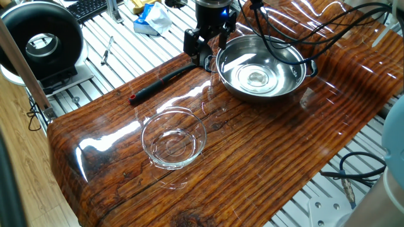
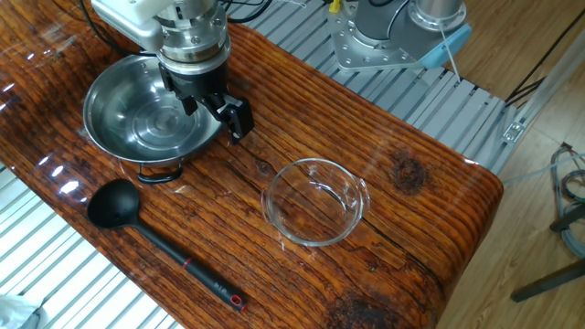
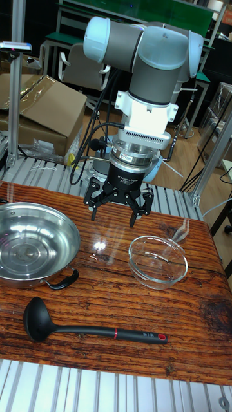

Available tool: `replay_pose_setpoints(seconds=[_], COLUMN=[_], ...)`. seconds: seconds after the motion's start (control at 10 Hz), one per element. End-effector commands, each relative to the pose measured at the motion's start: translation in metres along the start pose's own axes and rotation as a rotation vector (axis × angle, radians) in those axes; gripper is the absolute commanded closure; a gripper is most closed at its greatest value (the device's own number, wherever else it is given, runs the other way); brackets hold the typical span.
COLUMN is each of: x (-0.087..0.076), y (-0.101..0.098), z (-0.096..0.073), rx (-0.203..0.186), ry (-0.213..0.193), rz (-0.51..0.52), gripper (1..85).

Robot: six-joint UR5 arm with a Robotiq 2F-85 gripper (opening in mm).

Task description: Scoop water with a large spoon from one bowl to another

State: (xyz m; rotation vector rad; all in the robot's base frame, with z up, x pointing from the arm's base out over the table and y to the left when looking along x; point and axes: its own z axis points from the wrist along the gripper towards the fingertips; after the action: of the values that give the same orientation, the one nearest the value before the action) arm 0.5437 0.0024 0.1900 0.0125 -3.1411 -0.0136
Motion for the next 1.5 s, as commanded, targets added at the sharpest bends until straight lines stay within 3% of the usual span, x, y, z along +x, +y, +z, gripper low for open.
replay_pose_setpoints(seconds=[0.0,0.8,1.4], x=[-0.0137,-0.0122,-0.0102], y=[0.0089,0.0082,0.0111], z=[-0.0005,-0.0004,0.0054], rx=[-0.023,-0.017,-0.035], ry=[-0.054,-0.046,-0.064], rz=[-0.100,-0.099,-0.092], gripper=[84.7,84.7,84.7])
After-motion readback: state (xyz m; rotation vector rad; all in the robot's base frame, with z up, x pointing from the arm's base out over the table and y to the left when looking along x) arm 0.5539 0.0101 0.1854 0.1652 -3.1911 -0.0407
